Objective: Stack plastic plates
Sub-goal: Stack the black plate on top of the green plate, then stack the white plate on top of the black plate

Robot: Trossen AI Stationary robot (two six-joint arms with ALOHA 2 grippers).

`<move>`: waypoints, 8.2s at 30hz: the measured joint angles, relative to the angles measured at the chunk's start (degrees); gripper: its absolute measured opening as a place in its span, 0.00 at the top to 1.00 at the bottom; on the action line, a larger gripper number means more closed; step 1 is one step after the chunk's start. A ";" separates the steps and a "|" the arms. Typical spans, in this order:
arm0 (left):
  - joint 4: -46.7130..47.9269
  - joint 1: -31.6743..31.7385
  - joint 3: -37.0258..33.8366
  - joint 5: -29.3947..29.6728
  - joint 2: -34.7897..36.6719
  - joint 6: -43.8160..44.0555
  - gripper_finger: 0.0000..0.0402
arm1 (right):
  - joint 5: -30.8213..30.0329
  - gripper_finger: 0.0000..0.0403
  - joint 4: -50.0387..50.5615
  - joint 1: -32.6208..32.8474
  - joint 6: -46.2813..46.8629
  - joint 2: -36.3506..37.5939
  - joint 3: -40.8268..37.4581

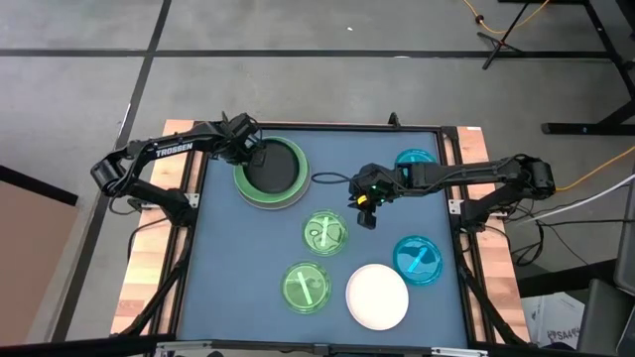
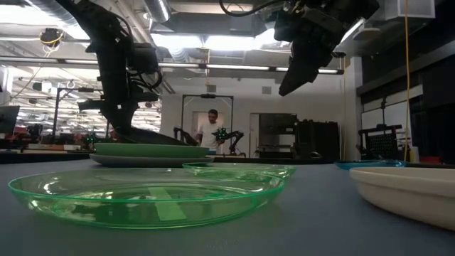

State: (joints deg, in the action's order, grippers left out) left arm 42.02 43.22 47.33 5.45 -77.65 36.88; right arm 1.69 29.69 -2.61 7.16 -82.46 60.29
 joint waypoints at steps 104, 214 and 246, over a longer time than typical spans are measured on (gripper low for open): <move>-25.07 -40.94 -0.02 13.47 0.02 -1.30 0.79 | 14.42 0.79 -1.42 16.35 8.44 -4.11 -11.84; -25.81 -41.01 -0.02 13.56 0.02 -1.29 0.79 | 11.35 1.00 -7.21 20.01 8.98 -5.65 -13.49; -40.24 -40.83 0.00 17.33 0.00 -1.46 0.79 | 2.82 1.00 -17.99 -8.73 7.37 1.77 -13.40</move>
State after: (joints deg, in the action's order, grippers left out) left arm 1.78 2.39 47.33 22.77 -77.65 35.42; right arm 4.52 11.70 -11.34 14.52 -80.68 46.89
